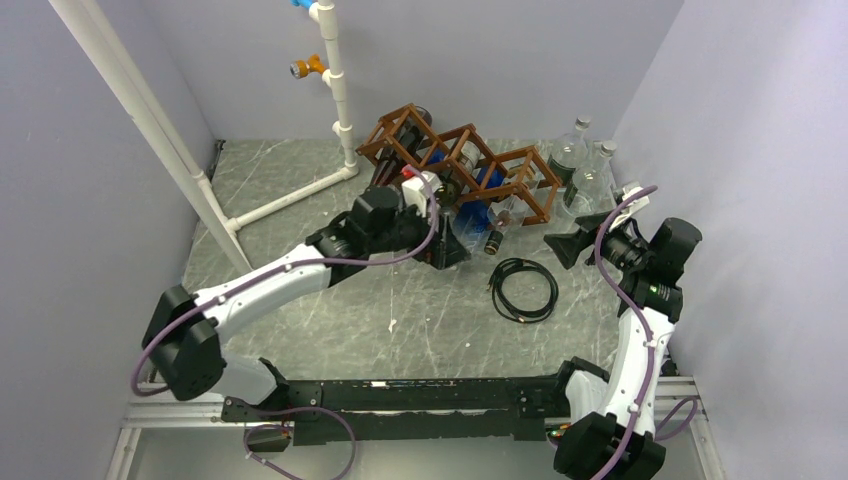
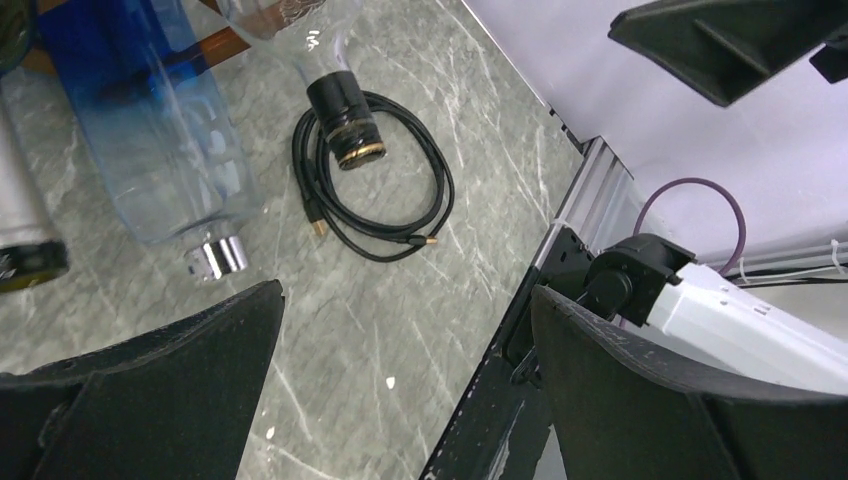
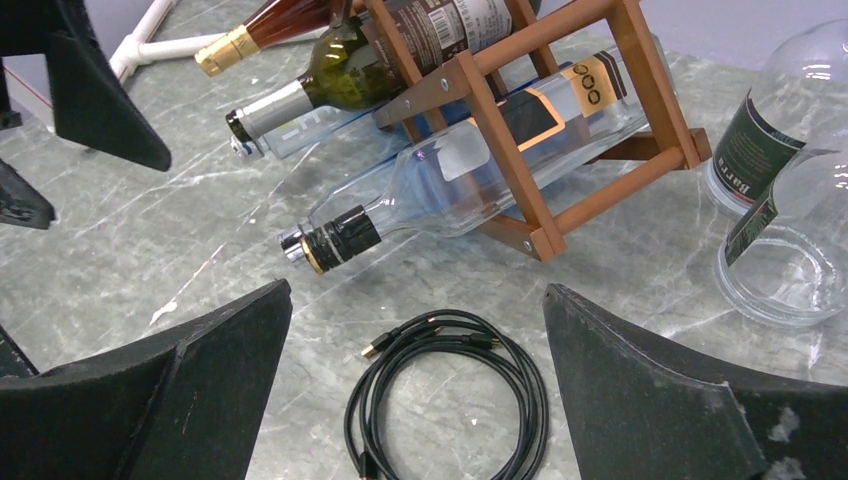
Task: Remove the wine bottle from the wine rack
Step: Pick up the wine bottle from the wine rack.
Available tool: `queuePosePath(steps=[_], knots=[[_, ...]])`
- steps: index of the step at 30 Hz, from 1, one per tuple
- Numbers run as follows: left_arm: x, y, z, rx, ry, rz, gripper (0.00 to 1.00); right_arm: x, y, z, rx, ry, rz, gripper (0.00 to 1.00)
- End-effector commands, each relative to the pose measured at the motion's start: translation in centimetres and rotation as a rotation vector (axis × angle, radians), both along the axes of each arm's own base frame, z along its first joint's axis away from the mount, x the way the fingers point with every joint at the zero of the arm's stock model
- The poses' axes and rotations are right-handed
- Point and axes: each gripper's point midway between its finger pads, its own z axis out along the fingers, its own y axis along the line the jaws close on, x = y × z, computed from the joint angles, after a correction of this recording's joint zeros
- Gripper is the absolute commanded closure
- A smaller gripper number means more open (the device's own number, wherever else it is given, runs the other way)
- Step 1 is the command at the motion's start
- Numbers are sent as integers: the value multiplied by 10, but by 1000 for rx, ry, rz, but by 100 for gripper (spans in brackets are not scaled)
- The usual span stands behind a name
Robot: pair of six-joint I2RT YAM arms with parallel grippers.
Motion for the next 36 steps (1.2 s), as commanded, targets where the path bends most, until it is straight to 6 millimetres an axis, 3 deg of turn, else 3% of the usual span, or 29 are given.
queuePosePath(steps=[1, 11, 21, 36], knots=[[6, -24, 17, -20, 21, -13, 0, 1, -1, 8, -18, -46, 1, 0], [25, -57, 1, 73, 73, 45, 0, 0, 0, 9, -23, -52, 0, 0], [54, -66, -4, 139, 62, 212, 1, 0, 0, 9, -27, -57, -4, 0], [80, -96, -14, 173, 40, 203, 5, 0, -1, 9, -33, -62, -9, 0]])
